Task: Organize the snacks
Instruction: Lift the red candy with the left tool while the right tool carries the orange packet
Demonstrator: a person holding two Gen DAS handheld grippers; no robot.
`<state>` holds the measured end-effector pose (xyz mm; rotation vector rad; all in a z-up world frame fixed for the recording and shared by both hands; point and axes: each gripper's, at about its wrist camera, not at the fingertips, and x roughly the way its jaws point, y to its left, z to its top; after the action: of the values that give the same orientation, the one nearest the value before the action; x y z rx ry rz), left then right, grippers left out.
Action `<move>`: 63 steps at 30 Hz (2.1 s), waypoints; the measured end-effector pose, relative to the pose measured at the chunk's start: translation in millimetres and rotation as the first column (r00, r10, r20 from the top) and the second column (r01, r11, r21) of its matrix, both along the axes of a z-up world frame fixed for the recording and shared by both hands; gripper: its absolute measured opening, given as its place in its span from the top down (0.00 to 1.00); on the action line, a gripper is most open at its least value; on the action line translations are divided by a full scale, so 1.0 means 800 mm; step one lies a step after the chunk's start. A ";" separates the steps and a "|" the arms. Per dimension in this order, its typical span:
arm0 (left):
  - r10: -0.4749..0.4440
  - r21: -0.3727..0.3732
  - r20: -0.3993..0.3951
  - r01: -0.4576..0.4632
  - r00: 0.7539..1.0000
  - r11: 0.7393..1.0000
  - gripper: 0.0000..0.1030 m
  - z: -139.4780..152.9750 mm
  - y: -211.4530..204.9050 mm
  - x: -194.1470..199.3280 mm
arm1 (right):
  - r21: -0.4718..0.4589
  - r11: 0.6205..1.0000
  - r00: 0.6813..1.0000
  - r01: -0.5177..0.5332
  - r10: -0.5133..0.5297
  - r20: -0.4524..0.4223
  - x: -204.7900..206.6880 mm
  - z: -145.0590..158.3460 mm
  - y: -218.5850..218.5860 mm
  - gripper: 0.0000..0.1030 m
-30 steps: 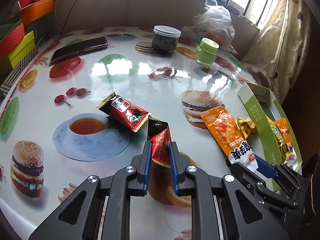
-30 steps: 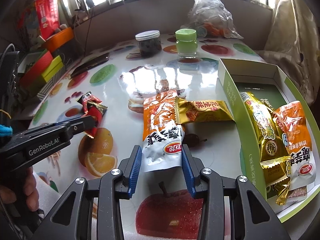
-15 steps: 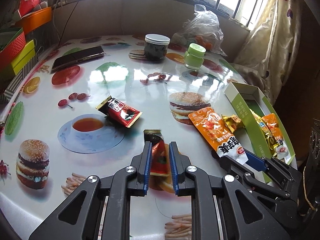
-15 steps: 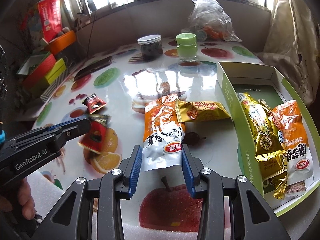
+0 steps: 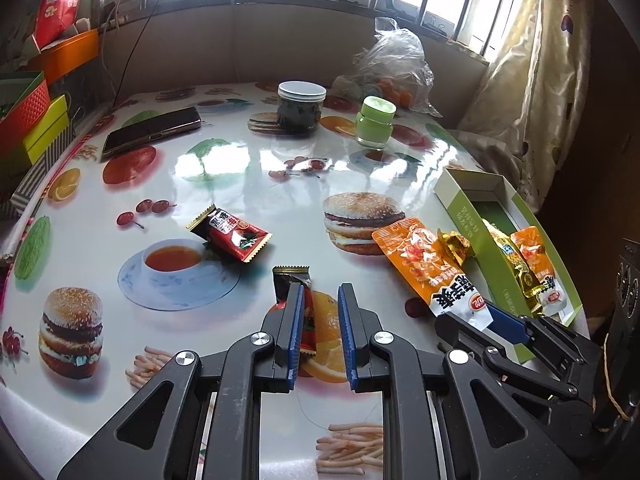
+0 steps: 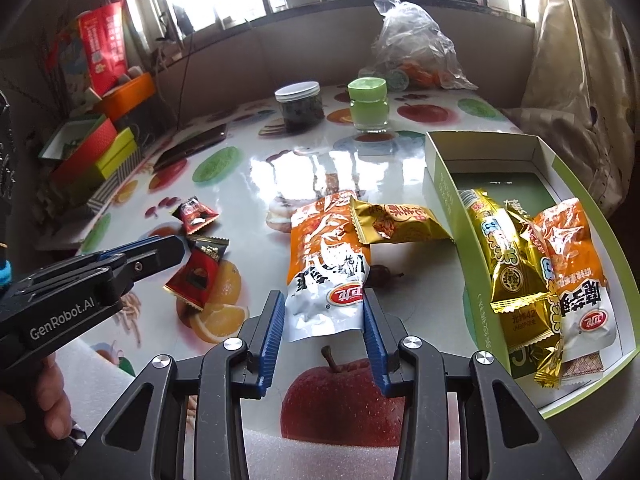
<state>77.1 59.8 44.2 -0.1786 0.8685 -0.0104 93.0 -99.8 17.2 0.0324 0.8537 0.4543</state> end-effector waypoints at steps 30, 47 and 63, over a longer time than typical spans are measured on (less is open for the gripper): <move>-0.106 0.006 0.082 0.106 0.991 0.994 0.82 0.041 -0.058 0.009 | 0.063 0.994 0.992 0.095 -0.099 0.077 -0.018 0.042 -0.061 0.64; -0.072 -0.017 0.018 0.073 0.997 0.997 0.82 0.013 -0.020 0.008 | 0.081 0.987 0.984 0.140 -0.148 0.098 -0.027 0.049 -0.091 0.65; -0.042 -0.014 -0.072 0.041 0.997 0.999 0.52 -0.026 -0.005 0.011 | 0.094 0.981 0.974 0.172 -0.183 0.133 -0.038 0.066 -0.114 0.65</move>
<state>86.0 56.1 23.3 -0.1732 0.9443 -0.0484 62.7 -190.8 69.8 0.1497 0.6855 0.3191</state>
